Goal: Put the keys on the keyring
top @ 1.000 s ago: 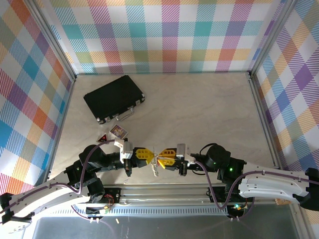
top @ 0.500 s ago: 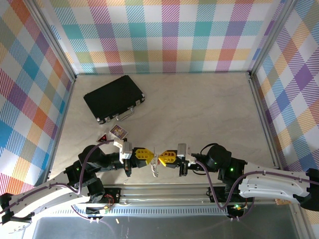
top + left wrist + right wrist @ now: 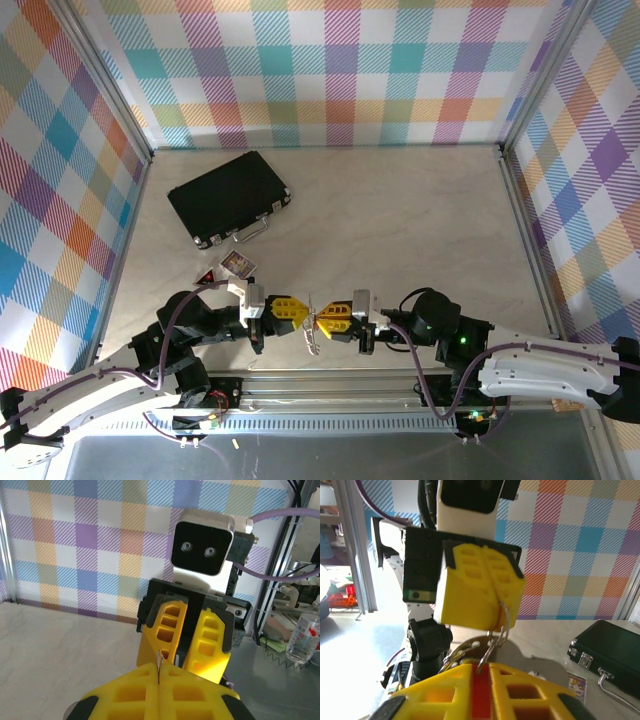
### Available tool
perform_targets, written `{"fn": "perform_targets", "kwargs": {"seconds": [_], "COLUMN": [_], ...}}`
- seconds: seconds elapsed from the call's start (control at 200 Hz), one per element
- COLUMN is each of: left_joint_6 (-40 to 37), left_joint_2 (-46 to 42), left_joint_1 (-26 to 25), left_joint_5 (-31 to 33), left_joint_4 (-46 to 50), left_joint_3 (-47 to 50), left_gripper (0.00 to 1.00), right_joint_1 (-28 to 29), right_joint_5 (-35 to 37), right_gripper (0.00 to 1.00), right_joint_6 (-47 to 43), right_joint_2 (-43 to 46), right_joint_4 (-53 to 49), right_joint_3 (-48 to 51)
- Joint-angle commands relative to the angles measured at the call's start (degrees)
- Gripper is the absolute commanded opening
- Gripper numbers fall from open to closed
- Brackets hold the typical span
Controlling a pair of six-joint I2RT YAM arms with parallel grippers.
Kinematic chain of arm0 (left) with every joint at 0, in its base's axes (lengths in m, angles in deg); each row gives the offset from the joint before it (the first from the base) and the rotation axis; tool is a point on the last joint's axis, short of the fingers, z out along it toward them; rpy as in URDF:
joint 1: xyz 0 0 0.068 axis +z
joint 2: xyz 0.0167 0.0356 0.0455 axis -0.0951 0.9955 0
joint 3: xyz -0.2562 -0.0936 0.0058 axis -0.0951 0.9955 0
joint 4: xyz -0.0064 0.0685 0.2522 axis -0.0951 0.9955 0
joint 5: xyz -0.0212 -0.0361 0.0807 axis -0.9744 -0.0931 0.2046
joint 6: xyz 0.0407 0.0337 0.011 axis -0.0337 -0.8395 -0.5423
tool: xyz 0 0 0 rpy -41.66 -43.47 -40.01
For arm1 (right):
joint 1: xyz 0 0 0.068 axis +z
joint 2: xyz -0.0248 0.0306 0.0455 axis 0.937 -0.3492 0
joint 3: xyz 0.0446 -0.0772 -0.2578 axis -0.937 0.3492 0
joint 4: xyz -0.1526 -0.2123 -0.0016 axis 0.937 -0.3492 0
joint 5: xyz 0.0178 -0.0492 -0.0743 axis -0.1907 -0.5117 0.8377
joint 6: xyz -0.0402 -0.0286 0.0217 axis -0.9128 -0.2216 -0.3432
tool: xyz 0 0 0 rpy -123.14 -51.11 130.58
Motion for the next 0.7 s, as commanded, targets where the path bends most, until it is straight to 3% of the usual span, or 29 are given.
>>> {"fn": "perform_targets", "kwargs": {"seconds": [0.0, 0.28, 0.44, 0.695], "left_joint_6": [1.0, 1.7, 2.5, 2.3], "left_joint_2": [-0.8, -1.4, -0.4, 0.6], "left_joint_1": [-0.4, -0.4, -0.5, -0.4], "left_joint_5": [0.4, -4.7, -7.7, -7.9], "left_joint_4": [-4.9, -10.1, -11.8, -11.0], "left_joint_3": [0.4, 1.8, 2.0, 0.6], "left_gripper": [0.0, 0.0, 0.0, 0.0], "right_joint_1": [0.4, 0.3, 0.3, 0.3], "right_joint_5": [-1.6, 2.7, 2.0, -0.3], "right_gripper": [0.22, 0.27, 0.28, 0.4], "right_joint_6": [0.5, 4.2, 5.5, 6.4], "right_joint_2": [2.4, 6.8, 4.7, 1.0], "right_joint_4": [-1.1, -6.2, -9.1, -9.2], "right_joint_3": [-1.0, -4.5, -8.2, -10.6]}}
